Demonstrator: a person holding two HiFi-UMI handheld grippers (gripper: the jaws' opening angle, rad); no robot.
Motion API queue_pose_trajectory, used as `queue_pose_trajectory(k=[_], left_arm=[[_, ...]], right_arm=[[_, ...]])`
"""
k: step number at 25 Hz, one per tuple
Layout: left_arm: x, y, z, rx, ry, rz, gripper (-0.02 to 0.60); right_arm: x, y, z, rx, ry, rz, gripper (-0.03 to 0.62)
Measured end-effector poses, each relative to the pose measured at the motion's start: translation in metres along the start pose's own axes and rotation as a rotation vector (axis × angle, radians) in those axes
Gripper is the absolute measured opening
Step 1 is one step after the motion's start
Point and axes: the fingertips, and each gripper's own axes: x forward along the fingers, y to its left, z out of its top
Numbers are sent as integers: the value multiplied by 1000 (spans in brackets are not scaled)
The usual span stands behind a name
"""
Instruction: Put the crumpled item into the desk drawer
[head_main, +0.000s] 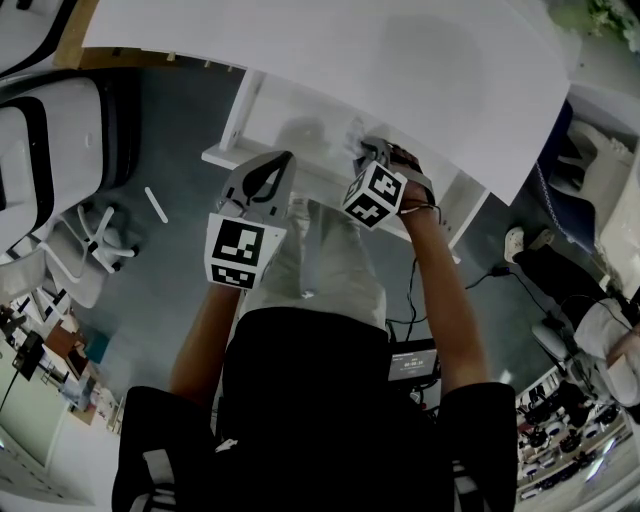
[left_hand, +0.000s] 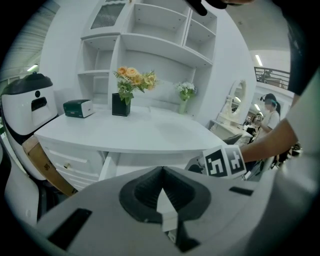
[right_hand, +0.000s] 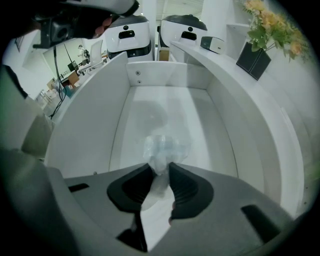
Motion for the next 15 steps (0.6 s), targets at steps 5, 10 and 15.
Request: queue_pose_trajectory(k=[5, 10, 15], left_arm=[[1, 3, 2, 3, 4, 10, 6], [1, 4, 0, 18, 14, 11, 6], [1, 2, -3, 19, 19, 10, 6]], right_arm=[[-2, -2, 2, 23, -19, 11, 104], [-1, -3, 3, 45, -28, 14, 117], [-1, -1, 1, 62, -37, 17, 139]])
